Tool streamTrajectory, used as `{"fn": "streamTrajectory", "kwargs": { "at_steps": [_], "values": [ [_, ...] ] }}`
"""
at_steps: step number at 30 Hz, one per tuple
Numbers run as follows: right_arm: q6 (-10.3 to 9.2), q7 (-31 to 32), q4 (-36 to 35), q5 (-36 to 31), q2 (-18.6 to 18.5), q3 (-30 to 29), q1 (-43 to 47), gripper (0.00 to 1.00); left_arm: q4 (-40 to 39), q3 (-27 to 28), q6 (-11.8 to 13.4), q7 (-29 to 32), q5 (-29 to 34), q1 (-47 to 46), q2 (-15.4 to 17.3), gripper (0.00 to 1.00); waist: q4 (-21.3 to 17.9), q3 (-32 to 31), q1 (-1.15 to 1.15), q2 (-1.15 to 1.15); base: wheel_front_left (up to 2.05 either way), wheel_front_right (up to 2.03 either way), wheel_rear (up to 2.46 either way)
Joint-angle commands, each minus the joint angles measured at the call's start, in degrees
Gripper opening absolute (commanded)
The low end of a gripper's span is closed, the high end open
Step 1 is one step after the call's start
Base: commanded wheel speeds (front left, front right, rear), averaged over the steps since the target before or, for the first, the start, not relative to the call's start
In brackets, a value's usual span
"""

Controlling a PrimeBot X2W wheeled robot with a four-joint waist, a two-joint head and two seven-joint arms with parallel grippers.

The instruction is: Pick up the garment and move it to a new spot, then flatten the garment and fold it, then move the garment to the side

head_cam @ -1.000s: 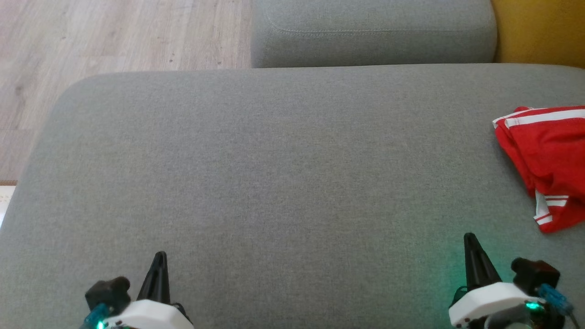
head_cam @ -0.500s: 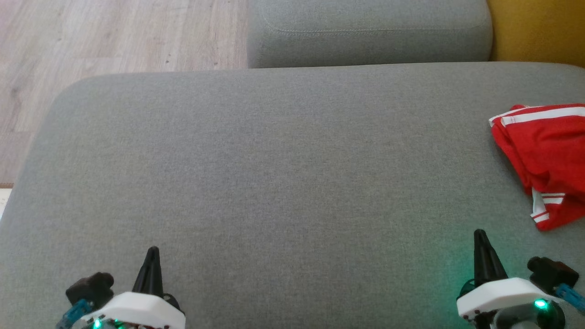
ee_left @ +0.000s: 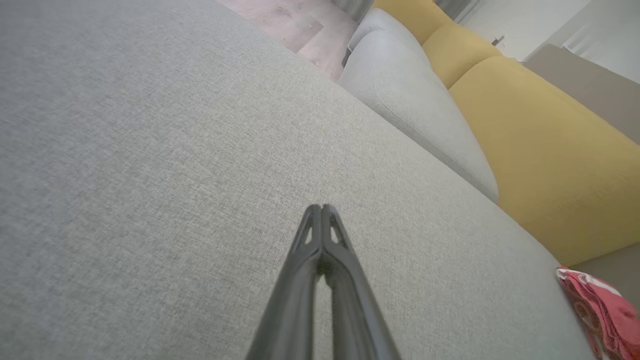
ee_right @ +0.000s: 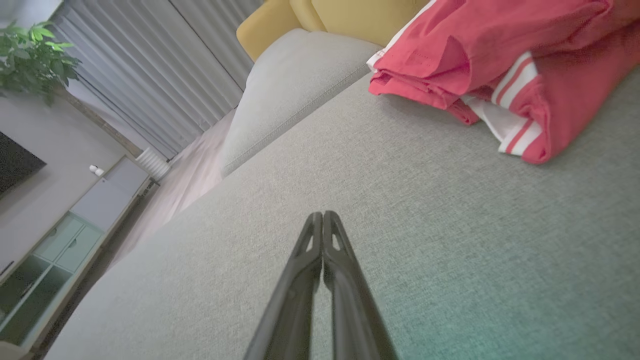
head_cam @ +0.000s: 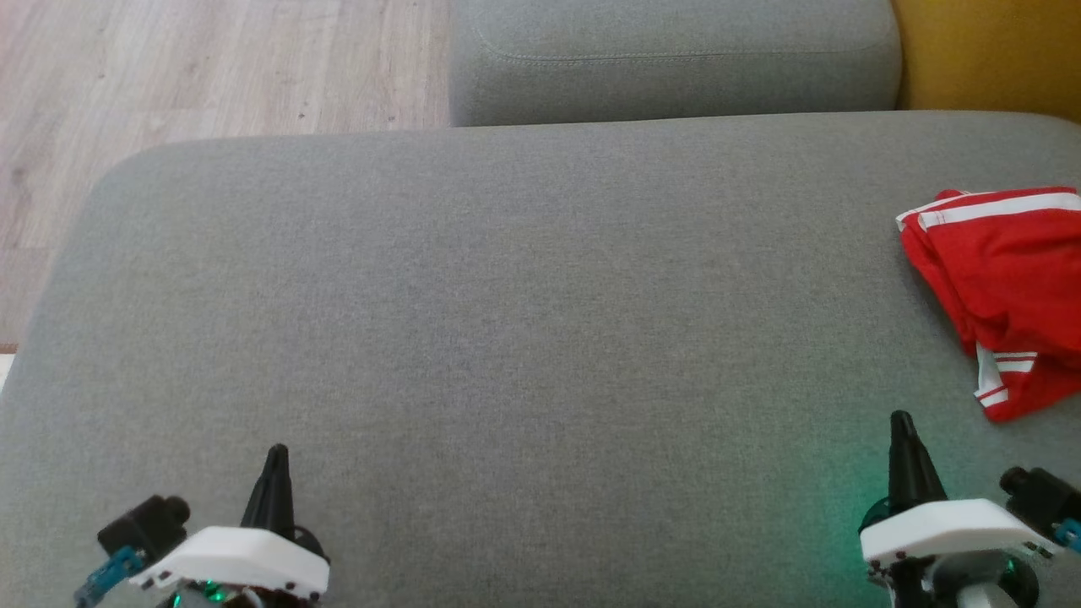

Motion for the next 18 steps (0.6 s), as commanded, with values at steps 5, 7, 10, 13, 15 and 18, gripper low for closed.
{"fn": "streamTrajectory", "kwargs": {
  "at_steps": [5,7,10,13,15,18],
  "values": [
    [-0.02,1.18,-2.68,4.79,-0.19,-0.23,-2.72,0.00,-2.25,2.10,-0.76,1.10,-4.50,-3.23,0.22,0.00,-0.22,0.00,0.00,0.00,0.00,0.00,0.00],
    [-0.02,1.51,-2.89,6.19,-0.20,-0.32,-2.80,0.00,-2.30,2.32,-0.91,1.43,-5.83,-3.39,0.23,0.00,-0.30,0.00,0.00,0.00,0.00,0.00,0.00],
    [-0.02,2.00,-3.19,8.30,-0.21,-0.45,-2.92,0.00,-2.38,2.64,-1.13,1.94,-7.84,-3.63,0.23,0.00,-0.43,0.01,0.00,0.00,0.00,0.00,0.00],
    [-0.02,2.50,-3.50,10.41,-0.22,-0.59,-3.04,0.00,-2.46,2.97,-1.36,2.44,-9.84,-3.86,0.23,0.00,-0.55,0.01,0.00,0.00,0.00,0.00,0.00],
    [-0.02,2.83,-3.70,11.81,-0.22,-0.68,-3.11,0.00,-2.51,3.19,-1.51,2.78,-11.17,-4.02,0.23,0.00,-0.63,0.01,0.00,0.00,0.00,0.00,0.00],
    [-0.02,3.31,-4.00,13.89,-0.23,-0.81,-3.23,0.00,-2.58,3.51,-1.74,3.28,-13.15,-4.26,0.24,0.00,-0.75,0.01,0.00,0.00,0.00,0.00,0.00]
  ]
}}
